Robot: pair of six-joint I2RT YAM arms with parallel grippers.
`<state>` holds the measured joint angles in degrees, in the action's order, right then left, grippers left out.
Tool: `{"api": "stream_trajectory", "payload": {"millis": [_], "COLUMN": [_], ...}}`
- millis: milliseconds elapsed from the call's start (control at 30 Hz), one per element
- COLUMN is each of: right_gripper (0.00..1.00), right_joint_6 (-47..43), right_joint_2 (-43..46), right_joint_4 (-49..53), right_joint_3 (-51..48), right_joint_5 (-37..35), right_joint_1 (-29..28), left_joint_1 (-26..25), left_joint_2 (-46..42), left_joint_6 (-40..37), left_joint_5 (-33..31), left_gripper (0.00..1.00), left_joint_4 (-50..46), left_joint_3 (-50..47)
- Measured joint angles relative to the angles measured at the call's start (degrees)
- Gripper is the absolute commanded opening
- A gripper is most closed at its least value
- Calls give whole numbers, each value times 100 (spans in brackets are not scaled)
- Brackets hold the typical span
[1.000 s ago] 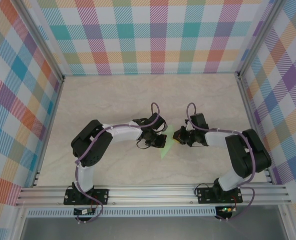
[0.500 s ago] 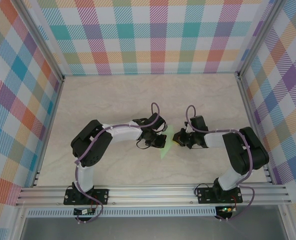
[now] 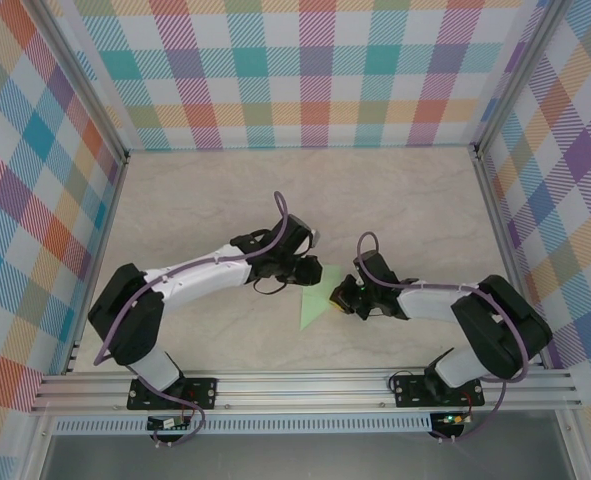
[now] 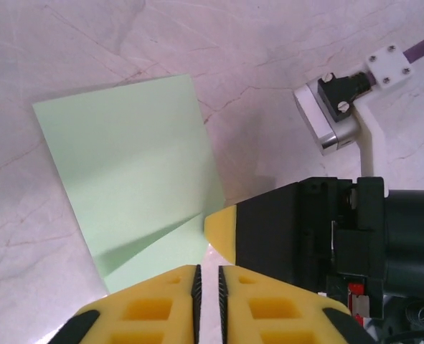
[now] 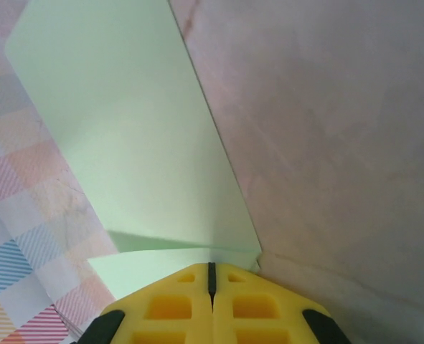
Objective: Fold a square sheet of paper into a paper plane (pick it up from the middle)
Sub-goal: Third fold the triangle at the center of the table.
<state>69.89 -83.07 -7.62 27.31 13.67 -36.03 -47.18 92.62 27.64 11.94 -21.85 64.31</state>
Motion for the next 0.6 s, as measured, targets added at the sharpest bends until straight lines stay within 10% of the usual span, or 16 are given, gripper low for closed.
{"api": "stream_trajectory", "payload": {"millis": [600], "right_gripper": [25], "right_joint_6": [-1056], "right_joint_2": [669], "right_joint_4": [977], "right_joint_3": [72], "right_joint_5": [256], "right_joint_1": [341], "left_joint_1": [-96], "left_joint_2": [415], "left_joint_6": [345], "left_joint_5": [190], "left_gripper": [3], "left_joint_4": [391], "left_joint_3": [-509]}}
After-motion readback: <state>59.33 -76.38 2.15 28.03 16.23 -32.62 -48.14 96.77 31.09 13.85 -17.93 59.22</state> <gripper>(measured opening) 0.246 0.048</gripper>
